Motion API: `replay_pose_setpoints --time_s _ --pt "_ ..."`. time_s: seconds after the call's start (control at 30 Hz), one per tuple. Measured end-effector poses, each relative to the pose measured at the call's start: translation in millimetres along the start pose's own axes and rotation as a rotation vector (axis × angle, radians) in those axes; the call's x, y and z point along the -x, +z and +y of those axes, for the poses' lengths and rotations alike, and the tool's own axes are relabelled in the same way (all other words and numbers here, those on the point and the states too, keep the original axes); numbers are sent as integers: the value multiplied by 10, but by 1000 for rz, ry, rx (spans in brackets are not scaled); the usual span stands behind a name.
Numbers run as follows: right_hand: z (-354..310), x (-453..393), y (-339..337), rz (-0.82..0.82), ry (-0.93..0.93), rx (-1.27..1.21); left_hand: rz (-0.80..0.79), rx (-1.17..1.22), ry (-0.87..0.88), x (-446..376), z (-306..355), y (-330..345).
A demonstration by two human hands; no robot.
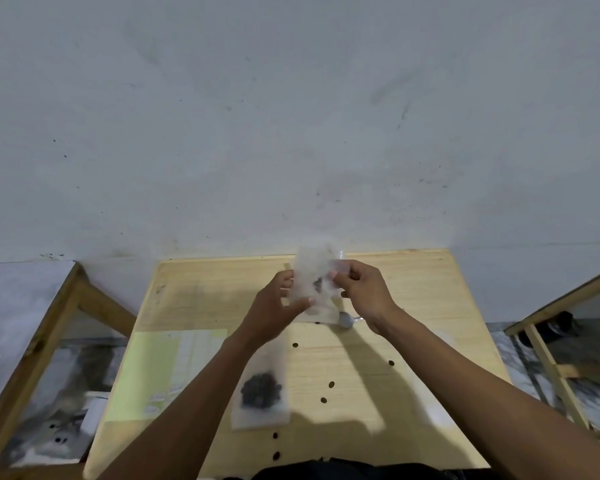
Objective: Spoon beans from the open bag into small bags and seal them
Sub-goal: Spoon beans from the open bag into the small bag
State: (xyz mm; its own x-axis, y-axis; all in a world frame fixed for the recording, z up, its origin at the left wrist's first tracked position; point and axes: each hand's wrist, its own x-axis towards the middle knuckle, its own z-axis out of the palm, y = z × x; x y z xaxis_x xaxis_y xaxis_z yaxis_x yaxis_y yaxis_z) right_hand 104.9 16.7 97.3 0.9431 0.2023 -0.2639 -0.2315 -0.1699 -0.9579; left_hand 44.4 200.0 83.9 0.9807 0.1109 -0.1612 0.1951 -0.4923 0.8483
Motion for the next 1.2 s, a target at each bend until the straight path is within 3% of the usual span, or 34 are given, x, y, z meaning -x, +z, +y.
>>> replay_pose_setpoints --time_s 0.1,0.33,0.6,0.77,1.0,1.1,1.2 --pt "-20 -20 -52 -15 0 42 40 -31 8 -10 -56 -109" --pt "-196 -67 -272 -232 -91 306 117 -81 55 -2 -34 -268" --pt "-409 -78 -284 -274 -146 362 154 83 107 -68 295 -327" --pt "-546 -60 -139 -281 -243 463 77 83 169 -100 375 -279" --pt "-591 -70 -12 -179 -440 788 194 59 259 -88 407 -257" --pt "-577 -70 37 -115 -445 716 232 45 281 -78 430 -280" --pt "-610 -96 -26 -169 -359 575 281 90 228 -57 411 -368"
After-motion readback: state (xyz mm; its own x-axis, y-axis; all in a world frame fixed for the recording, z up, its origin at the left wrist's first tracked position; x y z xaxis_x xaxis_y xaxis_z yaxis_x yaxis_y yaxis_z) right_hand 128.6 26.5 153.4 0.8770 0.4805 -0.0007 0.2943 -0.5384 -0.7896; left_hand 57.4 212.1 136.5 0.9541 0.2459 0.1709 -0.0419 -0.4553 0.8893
